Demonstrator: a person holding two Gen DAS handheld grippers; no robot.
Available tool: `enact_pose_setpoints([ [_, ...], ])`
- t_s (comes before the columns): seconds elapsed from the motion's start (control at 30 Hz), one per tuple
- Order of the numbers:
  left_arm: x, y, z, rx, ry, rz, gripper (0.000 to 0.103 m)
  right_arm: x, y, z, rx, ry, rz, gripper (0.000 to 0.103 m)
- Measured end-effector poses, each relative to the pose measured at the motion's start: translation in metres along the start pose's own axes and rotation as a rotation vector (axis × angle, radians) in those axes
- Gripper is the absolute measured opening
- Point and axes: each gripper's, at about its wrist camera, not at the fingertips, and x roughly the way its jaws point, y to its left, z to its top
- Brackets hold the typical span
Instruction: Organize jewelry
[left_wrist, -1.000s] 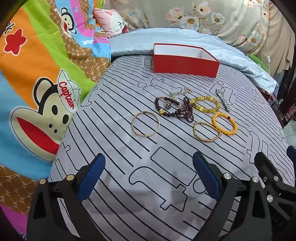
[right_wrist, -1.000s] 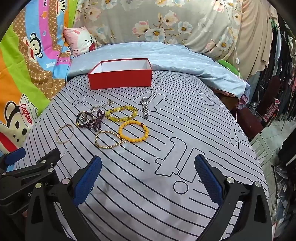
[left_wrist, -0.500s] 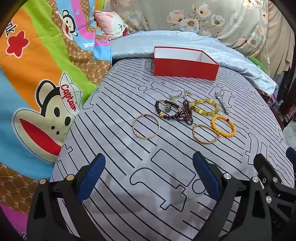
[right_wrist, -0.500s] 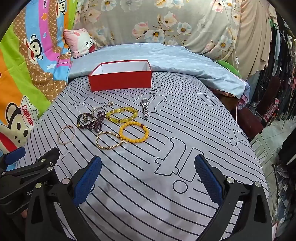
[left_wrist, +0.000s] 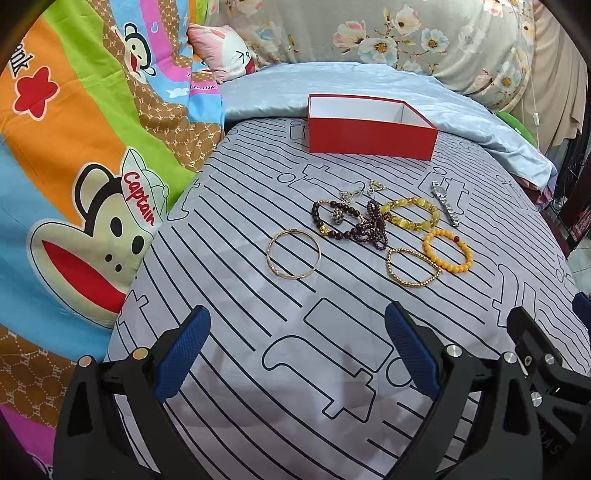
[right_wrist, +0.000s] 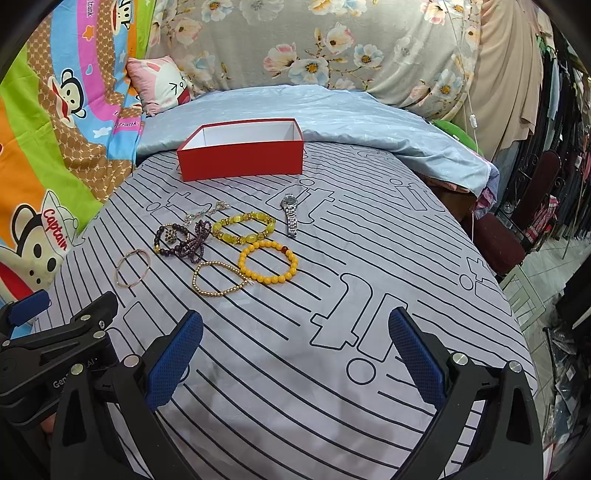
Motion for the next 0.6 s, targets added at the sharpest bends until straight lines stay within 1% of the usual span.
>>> enact_pose_setpoints([
  [0.6,-0.0006,0.0004,0.0021,0.005,-0.010,0.008,0.093,0.0000,-0.0001,0.0003,0.003,-0.002,0.003,0.098],
])
